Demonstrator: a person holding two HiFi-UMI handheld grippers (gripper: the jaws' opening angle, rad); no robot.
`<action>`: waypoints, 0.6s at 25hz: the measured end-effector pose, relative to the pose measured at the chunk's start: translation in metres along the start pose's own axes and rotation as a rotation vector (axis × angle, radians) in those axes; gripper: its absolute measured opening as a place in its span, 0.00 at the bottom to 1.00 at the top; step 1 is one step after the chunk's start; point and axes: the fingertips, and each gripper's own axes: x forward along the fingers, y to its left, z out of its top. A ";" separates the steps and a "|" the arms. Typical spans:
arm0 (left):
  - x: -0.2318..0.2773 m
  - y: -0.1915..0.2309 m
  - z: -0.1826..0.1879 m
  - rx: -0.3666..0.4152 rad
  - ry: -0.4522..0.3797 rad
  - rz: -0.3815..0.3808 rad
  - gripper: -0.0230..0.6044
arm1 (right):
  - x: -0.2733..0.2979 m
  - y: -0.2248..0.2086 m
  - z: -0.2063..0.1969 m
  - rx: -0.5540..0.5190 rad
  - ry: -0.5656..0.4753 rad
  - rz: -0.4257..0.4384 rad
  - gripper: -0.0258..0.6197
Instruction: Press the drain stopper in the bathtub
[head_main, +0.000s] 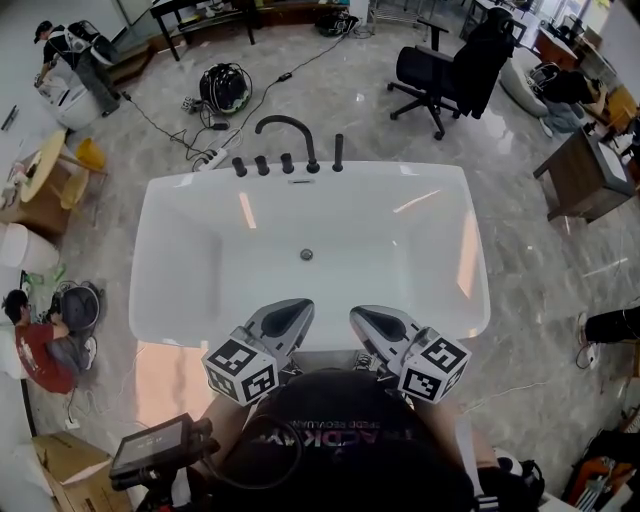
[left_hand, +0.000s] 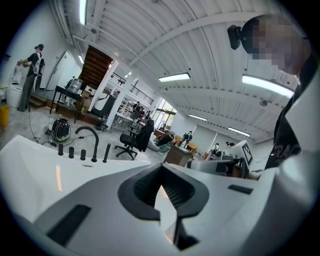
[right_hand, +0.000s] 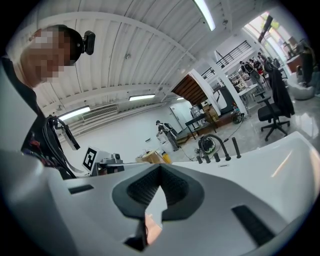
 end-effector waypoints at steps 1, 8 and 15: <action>0.000 0.000 -0.001 -0.002 0.002 0.002 0.05 | 0.000 0.000 -0.001 0.000 0.002 0.003 0.06; -0.001 0.001 -0.001 -0.005 0.013 0.010 0.05 | 0.003 -0.001 0.000 0.022 0.001 0.009 0.06; 0.002 0.004 0.000 -0.004 0.009 0.015 0.05 | 0.006 -0.003 -0.001 0.016 0.013 0.013 0.06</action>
